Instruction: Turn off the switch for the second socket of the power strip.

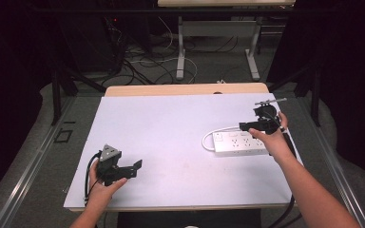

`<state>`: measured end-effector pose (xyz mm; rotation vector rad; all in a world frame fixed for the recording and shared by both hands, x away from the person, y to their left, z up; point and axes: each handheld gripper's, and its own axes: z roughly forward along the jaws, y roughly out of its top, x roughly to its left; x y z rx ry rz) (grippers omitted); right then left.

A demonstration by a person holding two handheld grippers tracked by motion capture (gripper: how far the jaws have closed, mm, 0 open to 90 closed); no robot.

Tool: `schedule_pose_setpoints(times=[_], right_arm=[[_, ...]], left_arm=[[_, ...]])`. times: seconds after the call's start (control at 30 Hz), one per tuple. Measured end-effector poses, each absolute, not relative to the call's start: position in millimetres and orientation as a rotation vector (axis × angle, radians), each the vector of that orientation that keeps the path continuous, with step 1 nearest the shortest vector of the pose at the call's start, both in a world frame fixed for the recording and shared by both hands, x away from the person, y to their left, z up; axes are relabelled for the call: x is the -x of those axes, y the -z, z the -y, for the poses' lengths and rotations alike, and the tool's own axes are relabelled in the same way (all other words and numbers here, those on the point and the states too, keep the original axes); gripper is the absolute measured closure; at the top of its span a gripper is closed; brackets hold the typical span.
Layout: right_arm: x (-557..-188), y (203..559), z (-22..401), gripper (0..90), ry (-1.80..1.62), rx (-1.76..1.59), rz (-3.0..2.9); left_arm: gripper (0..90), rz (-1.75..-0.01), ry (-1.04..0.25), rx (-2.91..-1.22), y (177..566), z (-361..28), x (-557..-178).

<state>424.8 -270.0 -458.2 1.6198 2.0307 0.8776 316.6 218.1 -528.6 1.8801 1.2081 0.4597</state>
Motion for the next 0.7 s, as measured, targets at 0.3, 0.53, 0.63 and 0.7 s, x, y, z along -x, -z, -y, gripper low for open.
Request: schedule_pose_setpoints(times=[0.3, 0.53, 0.63, 0.7], right_arm=[[-410.9, 450.1, 265.7, 0.0, -0.914, -1.528, -2.011], [-398.4, 450.8, 263.2, 0.0, -0.941, -1.494, -2.002], [-392.6, 452.7, 262.4, 0.0, -0.967, -1.493, -1.996], [-388.5, 454.2, 262.5, 0.0, -0.973, -1.483, -1.995]], left_arm=[[9.0, -1.208, -0.462, -1.875, 528.5, -218.1, -316.3], [8.9, -1.207, -0.462, -1.874, 528.5, -218.1, -316.2], [9.0, -1.207, -0.463, -1.874, 528.4, -218.1, -316.1], [9.0, -1.207, -0.463, -1.874, 528.4, -218.1, -316.0]])
